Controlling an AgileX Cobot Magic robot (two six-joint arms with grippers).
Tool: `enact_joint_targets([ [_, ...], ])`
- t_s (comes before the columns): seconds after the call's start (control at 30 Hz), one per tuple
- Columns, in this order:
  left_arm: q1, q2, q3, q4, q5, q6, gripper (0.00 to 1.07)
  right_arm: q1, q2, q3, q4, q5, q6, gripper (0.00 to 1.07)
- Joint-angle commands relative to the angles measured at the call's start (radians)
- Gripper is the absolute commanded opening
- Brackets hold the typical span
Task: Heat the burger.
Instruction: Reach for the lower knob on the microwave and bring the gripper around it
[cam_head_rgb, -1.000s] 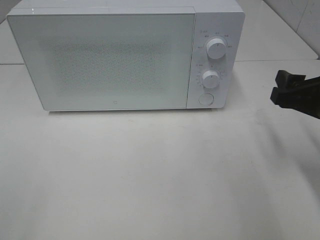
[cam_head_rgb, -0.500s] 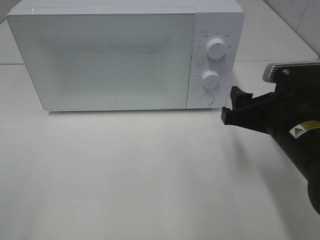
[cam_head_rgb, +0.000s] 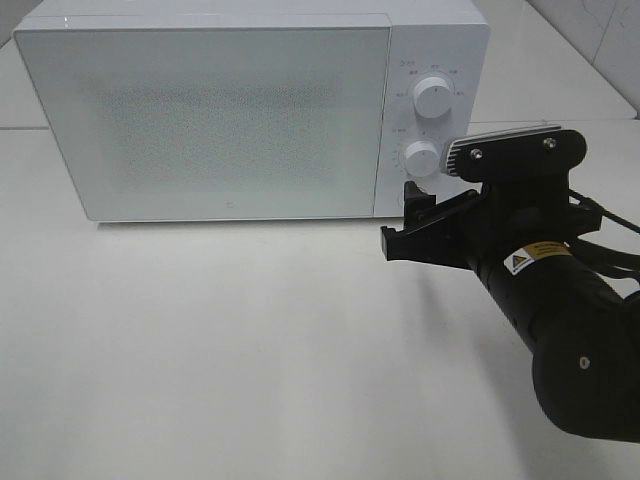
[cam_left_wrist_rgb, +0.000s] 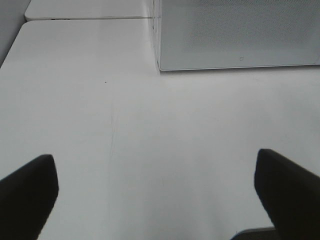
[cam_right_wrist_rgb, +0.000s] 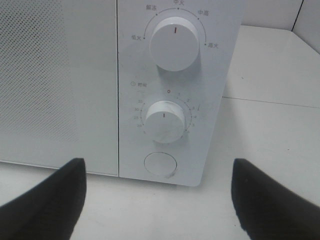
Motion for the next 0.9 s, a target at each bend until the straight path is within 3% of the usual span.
enact_joint_targets([
  [0.03, 0.004, -0.016, 0.003, -0.003, -0.012, -0.006, 1.01, 0.004, 0.001, -0.008, 0.005, -0.108, -0.008, 0.76],
  [0.23, 0.004, -0.015, 0.003, -0.003, -0.012, -0.006, 1.01, -0.009, 0.001, -0.008, 0.0, -0.108, 0.019, 0.76],
  [0.33, 0.004, -0.015, 0.003, -0.003, -0.012, -0.006, 1.01, -0.057, 0.001, -0.013, -0.04, -0.108, 0.05, 0.76],
  [0.6, 0.004, -0.015, 0.003, -0.003, -0.012, -0.006, 1.01, -0.114, 0.086, -0.09, -0.101, -0.105, 0.051, 0.76],
  [0.9, 0.004, -0.015, 0.003, -0.003, -0.012, -0.006, 1.01, -0.115, 0.175, -0.172, -0.104, -0.103, 0.054, 0.76],
])
